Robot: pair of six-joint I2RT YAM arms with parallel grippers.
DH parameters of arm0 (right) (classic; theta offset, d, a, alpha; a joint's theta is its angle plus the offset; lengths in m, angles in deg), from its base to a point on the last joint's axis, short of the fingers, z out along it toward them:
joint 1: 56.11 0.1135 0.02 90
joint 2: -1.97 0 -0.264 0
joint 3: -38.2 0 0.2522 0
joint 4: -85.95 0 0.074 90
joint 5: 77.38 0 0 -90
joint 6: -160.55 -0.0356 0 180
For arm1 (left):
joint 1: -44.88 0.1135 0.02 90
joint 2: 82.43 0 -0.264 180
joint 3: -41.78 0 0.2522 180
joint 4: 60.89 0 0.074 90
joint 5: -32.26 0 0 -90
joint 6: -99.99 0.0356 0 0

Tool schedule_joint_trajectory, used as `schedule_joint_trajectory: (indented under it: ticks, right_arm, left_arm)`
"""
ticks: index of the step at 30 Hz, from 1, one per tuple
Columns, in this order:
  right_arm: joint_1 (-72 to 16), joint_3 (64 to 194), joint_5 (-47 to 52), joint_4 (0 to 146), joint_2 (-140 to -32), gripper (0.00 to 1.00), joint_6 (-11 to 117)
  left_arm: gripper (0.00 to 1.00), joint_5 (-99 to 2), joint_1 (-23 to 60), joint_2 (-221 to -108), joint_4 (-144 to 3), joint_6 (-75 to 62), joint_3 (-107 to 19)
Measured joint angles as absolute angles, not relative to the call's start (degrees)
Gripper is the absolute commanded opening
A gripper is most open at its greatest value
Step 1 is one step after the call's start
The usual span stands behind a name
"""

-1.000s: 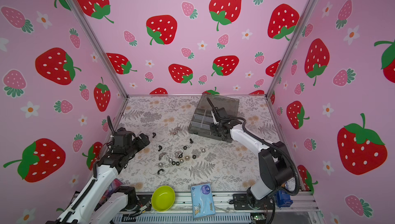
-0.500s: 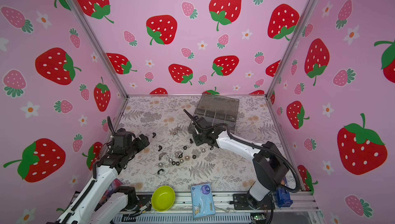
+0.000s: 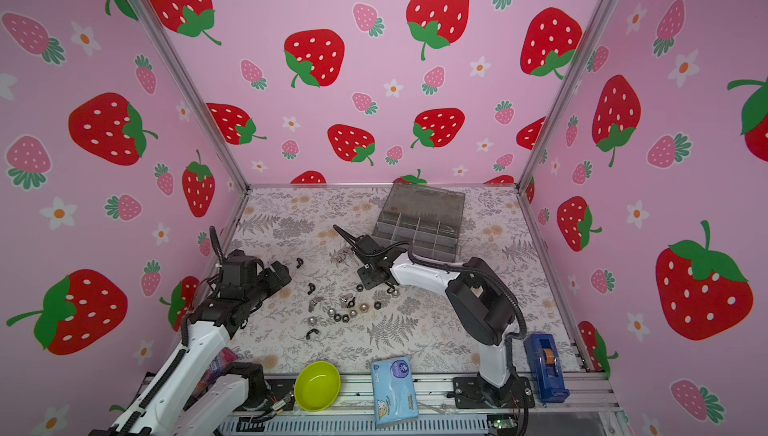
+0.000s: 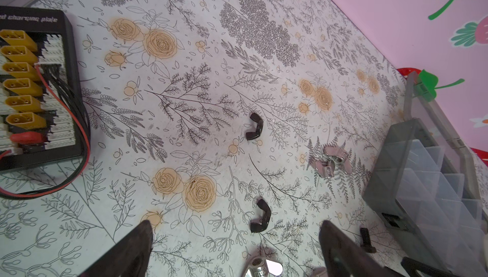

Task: Sort the screws and nuts into containers
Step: 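Move the right gripper back to the mat and grasp a small black bolt, then carry the small black bolt with the right gripper and drop it into the box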

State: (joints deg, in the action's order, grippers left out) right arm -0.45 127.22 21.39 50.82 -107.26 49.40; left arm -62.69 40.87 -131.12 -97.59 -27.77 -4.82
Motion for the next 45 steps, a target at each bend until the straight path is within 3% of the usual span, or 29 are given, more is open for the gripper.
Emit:
schedule_joint_trajectory:
  ticks: [20, 37, 45]
  right_arm:
    - [-0.8, 130.9, 22.7, 50.3, -114.8, 0.35, 49.8]
    - [-1.1, 130.9, 21.8, 51.3, -115.1, 0.00, 49.7]
    - [-1.1, 126.7, 21.0, 50.6, -108.9, 0.00, 49.6]
  left_arm:
    - [0.99, -63.2, 40.9, -132.1, -97.6, -27.7, -4.8]
    - [0.99, -63.3, 40.9, -132.1, -97.6, -27.5, -4.8]
    - [0.99, -63.3, 40.9, -132.1, -97.6, -27.5, -4.8]
